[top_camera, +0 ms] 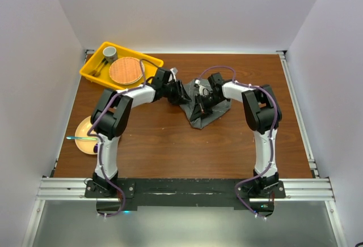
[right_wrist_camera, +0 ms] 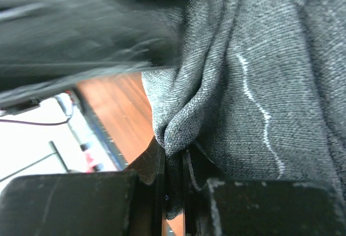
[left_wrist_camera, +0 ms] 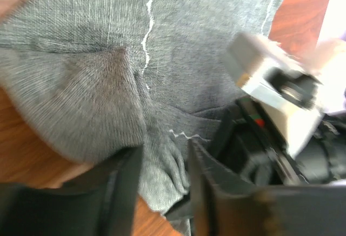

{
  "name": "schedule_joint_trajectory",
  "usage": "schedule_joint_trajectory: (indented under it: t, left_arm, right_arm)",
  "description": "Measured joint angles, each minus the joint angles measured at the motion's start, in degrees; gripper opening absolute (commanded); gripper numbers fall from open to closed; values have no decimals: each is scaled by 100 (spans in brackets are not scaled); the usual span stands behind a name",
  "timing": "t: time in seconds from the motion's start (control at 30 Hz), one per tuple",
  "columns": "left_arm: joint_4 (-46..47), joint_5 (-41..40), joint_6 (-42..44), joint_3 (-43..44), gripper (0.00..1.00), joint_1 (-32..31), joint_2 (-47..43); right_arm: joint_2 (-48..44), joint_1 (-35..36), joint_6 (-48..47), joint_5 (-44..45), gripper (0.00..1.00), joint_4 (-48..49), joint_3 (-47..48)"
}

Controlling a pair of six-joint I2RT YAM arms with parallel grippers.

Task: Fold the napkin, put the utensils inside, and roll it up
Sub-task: Roll the napkin with the utensil

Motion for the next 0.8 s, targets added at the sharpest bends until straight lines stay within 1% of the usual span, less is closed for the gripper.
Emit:
schedule_joint_trajectory:
  t: [0.03,0.1,0.2,0.3,0.4,0.53,0.67,0.7,0.8]
  left_arm:
    - [-59,-90,24,-4,59,0,-114]
    - [-203,-256,90,-11,64,13,-326]
    - [-376,-562,122,-59,64,46,-710]
    - [-492,-844,74,-282,60,66,-1141]
    - [-614,-1005,-48,-470,61,76,-1368]
    - [-717,-1086,-238,-522,64,76,-1185]
    - [-710,-1108,-341,-522,62,76,-723]
    - [-636,-1012,-424,-505,62,76,-560]
    - [-546,-1016,-468,-374,61,81,-450]
  right_arm:
    - [26,-20,57,-74,0,17,0]
    - [70,-61,170,-186,0,66,-2]
    - [151,-114,393,-378,0,201,-15]
    - [201,-131,599,-516,0,369,-55]
    - [221,-140,782,-625,0,538,-109]
    - [232,-142,1047,-769,0,822,-208]
    - [282,-142,1259,-916,0,1058,-245]
    - [289,-142,1311,-955,0,1132,-264]
    - [295,-144,1403,-1045,0,1215,-273]
